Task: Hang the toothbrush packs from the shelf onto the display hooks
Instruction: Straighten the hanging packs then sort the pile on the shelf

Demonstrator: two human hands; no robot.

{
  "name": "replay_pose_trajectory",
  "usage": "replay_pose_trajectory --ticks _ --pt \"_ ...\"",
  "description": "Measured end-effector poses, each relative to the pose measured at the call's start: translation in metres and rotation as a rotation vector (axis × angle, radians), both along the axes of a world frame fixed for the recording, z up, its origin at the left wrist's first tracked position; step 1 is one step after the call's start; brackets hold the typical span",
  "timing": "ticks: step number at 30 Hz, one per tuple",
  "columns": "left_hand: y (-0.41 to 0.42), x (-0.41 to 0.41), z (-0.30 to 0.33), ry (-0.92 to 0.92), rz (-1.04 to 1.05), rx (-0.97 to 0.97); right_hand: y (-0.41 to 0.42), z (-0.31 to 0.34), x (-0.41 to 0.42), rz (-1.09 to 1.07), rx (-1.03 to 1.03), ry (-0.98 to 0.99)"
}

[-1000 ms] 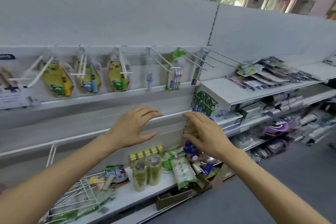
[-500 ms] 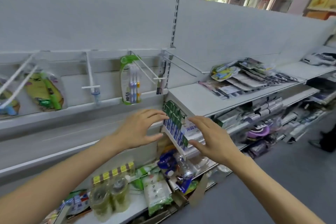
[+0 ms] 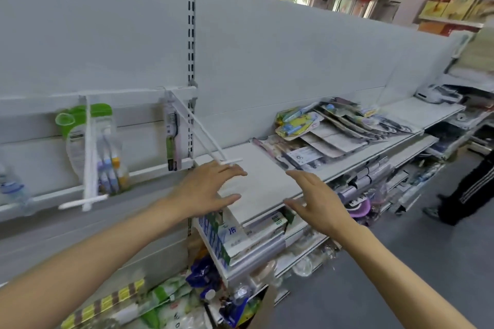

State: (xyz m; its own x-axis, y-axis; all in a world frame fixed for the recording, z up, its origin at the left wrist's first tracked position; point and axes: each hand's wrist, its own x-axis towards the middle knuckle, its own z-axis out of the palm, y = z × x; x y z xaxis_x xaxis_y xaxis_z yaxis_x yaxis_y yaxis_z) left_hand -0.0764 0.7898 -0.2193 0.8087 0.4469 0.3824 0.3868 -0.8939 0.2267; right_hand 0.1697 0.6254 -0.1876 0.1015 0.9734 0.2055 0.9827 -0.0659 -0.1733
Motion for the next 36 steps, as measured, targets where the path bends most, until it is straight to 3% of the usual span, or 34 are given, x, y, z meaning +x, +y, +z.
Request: replay_pose_trajectory --ticks 9,15,21,28,36 --pt "0.051 0.090 -0.022 0.030 0.178 -0.120 0.091 -0.023 0.126 0.006 -0.204 -0.016" --pt "0.066 0.154 -0.032 0.030 0.248 -0.230 0.129 -0.041 0.173 0.136 -0.214 -0.017" --pt "0.068 0.202 -0.043 0.106 0.230 -0.162 0.140 -0.046 0.188 0.264 -0.203 -0.225" --pt "0.063 0.207 -0.037 0.123 0.324 -0.086 0.141 -0.028 0.210 0.408 -0.221 -0.252" --pt "0.052 0.189 -0.036 0.138 0.421 -0.072 0.143 -0.037 0.208 0.531 -0.193 -0.489"
